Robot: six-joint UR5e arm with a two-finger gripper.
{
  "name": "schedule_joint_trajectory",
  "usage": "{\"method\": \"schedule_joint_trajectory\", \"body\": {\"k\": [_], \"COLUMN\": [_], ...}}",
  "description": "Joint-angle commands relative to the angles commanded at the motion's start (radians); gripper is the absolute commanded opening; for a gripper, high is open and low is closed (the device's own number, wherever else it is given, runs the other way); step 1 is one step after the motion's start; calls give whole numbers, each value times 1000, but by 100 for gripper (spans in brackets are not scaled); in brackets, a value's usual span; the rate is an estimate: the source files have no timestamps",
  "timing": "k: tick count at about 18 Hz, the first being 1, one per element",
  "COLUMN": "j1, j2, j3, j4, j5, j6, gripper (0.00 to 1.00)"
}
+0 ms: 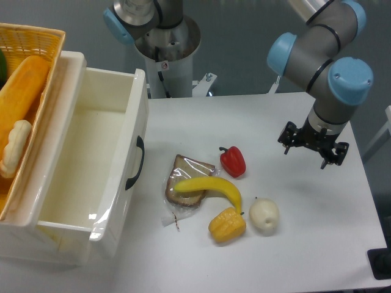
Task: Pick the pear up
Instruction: 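Move the open gripper down over the pale pear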
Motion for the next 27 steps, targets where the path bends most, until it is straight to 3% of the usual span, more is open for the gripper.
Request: {"method": "schedule_joint_trajectory", "body": {"k": [6, 9, 11, 17, 20, 22, 27], "j1": [0, -2, -9, -34, -64, -83, -107], "j2": [-6, -17, -34, -69, -97, -110, -124], "j3": [-8, -17, -17, -15, -6, -5, -2], "j4": [5, 24, 73, 100, 110, 149, 156], "j5": [3, -6, -24, -104, -103, -103, -104], "j6": [-26, -154, -251, -320, -408, -460, -483], "gripper": [100, 100, 100, 100, 100, 100, 100]}}
